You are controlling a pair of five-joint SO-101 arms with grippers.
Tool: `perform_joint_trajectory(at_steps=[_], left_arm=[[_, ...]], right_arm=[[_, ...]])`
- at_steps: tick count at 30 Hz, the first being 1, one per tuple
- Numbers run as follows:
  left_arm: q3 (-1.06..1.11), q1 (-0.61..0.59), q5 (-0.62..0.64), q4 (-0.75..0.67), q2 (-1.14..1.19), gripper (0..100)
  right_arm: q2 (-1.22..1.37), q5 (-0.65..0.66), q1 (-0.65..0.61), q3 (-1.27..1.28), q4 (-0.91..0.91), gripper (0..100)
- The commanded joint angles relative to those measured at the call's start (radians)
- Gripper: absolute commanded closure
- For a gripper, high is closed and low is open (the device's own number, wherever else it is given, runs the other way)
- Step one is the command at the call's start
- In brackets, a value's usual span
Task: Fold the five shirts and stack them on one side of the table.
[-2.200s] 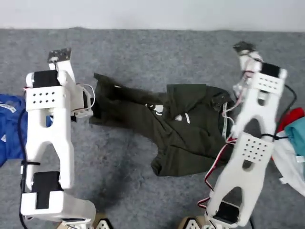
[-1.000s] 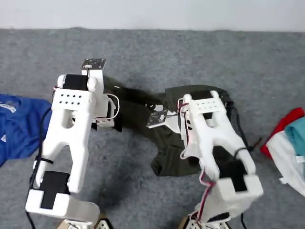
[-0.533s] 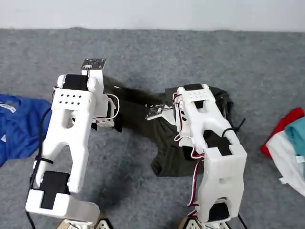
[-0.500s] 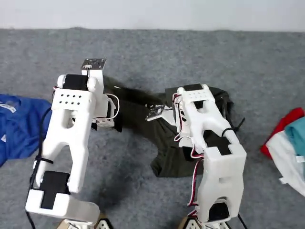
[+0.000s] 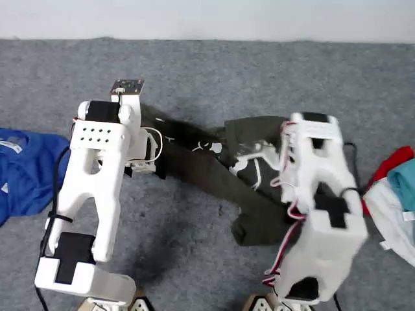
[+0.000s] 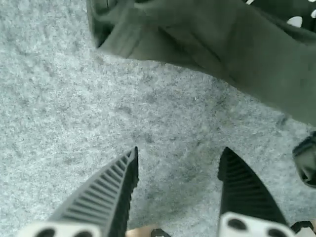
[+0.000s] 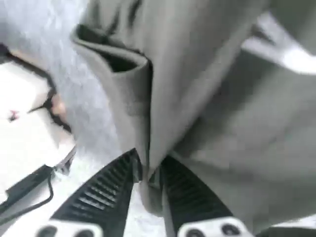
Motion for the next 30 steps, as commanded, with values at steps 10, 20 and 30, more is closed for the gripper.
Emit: perform_joint_trajectory(at_steps=[10,20,30], left_arm=[[-0.002,0.009,-0.009,0.031,-0.038,75],[-0.002,0.011,-0.009,0.031,-0.038,75],[-0.001,0.006,-0.009,0.031,-0.038,75]], right_arm=[[-0.607,0.081,-0.012,0.532,0.042,96.1],[-0.694,-0.075,-0.045,0.155,0.038,63.4],[0.133,-0.261,-0.13,-0.608,0.044,63.4]])
